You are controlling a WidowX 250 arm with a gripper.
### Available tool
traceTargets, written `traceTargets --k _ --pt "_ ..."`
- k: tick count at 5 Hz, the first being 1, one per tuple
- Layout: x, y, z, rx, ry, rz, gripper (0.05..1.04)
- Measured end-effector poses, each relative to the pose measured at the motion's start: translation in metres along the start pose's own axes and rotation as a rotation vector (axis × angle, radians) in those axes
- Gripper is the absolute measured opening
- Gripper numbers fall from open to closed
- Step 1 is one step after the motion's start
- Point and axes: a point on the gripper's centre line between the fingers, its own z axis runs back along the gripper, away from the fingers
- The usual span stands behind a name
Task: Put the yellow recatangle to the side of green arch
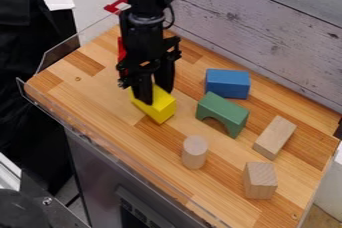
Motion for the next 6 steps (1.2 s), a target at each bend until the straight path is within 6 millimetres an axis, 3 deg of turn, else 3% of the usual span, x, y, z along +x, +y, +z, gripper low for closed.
traceTargets --k 4,6 --pt "-0.01 -0.041 -0.007 -0.081 0.053 0.115 0.499" --pt "-0.005 -0.043 -0.008 -0.094 0.054 0.209 0.499"
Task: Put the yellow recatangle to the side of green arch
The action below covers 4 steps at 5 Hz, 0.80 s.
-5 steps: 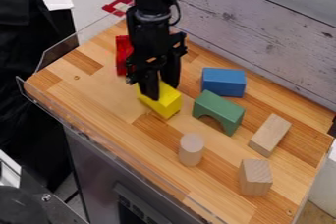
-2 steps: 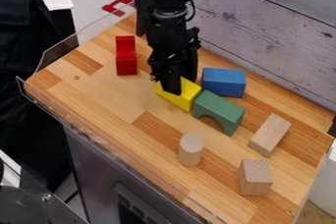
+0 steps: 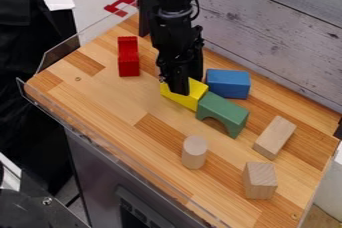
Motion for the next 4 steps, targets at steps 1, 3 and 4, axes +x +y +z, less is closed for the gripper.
traceTargets --k 1,3,4 --pt "0.0008 0.003 -0.0013 0.005 -0.002 0.007 0.499" --pt "0.0023 0.0066 -0.0019 0.027 -0.025 -0.016 0.499" --pt "0.0009 0.0054 -0.0017 0.02 -0.023 -0.028 0.559"
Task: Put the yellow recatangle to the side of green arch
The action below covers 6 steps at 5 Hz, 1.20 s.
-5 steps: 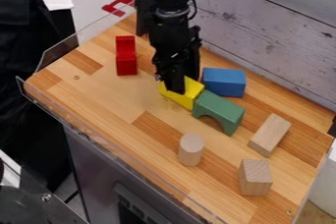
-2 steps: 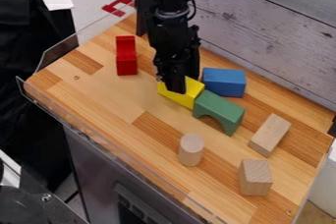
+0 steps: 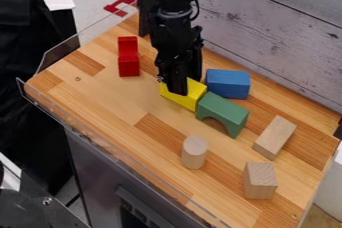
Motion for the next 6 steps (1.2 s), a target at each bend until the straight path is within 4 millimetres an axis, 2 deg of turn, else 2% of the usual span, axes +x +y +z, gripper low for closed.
traceTargets --k 1,2,3,4,5,6 --pt "0.002 0.005 -0.007 0.035 -0.011 -0.05 0.875" --pt "0.004 -0.001 -0.001 0.029 -0.031 -0.088 1.01" --pt "0.003 -0.006 0.002 0.022 -0.051 -0.158 1.003" --pt "-0.005 -0.022 0.032 -0.001 -0.146 -0.381 1.0" --pt "-0.017 -0.026 0.058 0.017 -0.23 -0.642 1.0" --pt "-0.027 -0.021 0.076 0.002 -0.27 -0.88 1.0"
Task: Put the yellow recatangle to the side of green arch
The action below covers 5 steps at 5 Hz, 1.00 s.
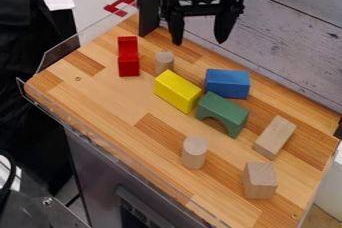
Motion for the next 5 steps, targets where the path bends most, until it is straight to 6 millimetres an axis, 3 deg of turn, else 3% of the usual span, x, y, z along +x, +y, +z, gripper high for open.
traceTargets --k 2,3,4,5 --pt "-0.02 0.011 0.025 -0.064 0.024 -0.52 1.0" --pt "-0.026 0.017 0.02 -0.039 0.087 -0.74 1.0" --pt "-0.024 0.017 -0.007 0.034 0.167 -0.783 1.0" --pt "-0.025 0.015 -0.011 0.024 0.178 -0.777 1.0"
